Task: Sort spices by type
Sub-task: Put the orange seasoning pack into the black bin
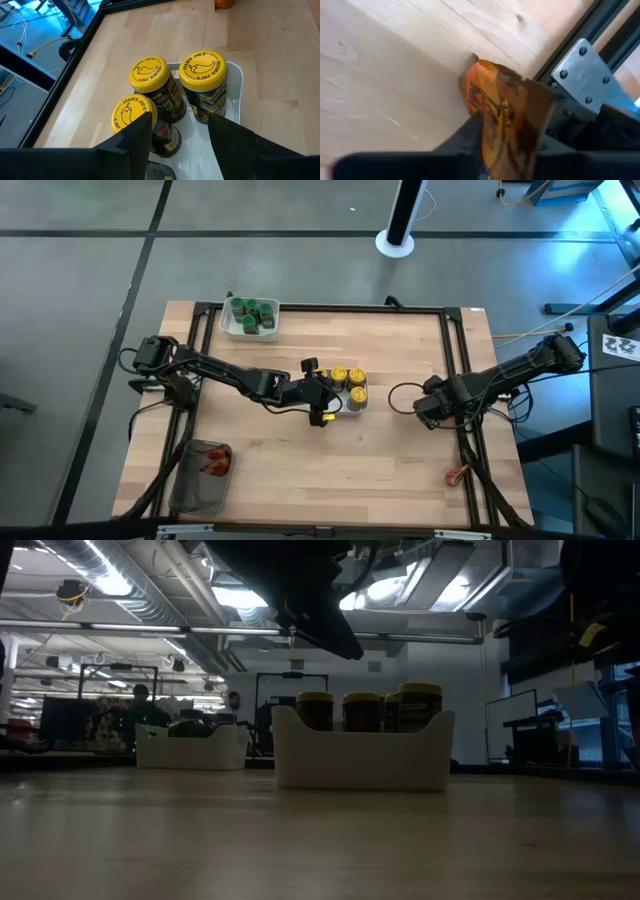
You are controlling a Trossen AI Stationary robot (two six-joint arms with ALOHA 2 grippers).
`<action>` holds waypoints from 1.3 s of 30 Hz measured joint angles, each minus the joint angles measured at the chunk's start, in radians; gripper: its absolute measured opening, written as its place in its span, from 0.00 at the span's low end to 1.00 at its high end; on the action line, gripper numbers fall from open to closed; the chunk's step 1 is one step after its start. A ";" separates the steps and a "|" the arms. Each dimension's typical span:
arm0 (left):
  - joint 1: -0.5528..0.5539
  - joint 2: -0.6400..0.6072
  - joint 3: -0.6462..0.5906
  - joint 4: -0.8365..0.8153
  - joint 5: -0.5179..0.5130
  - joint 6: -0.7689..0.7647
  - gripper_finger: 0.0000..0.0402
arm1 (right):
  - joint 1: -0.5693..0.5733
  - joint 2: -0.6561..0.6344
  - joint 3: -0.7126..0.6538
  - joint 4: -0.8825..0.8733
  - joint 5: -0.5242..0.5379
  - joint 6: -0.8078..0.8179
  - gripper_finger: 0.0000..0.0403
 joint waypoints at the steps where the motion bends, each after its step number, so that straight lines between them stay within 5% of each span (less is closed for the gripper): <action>1: 0.000 0.000 0.000 0.000 0.000 0.000 0.44 | 0.000 0.001 0.000 0.000 0.003 -0.011 0.17; 5: 0.000 0.000 0.000 0.000 0.000 0.000 0.44 | 0.000 0.002 0.000 0.001 0.022 -0.065 0.03; 39: 0.001 -0.001 0.000 0.021 0.000 0.000 0.44 | 0.000 0.002 0.087 0.521 0.069 -0.531 0.02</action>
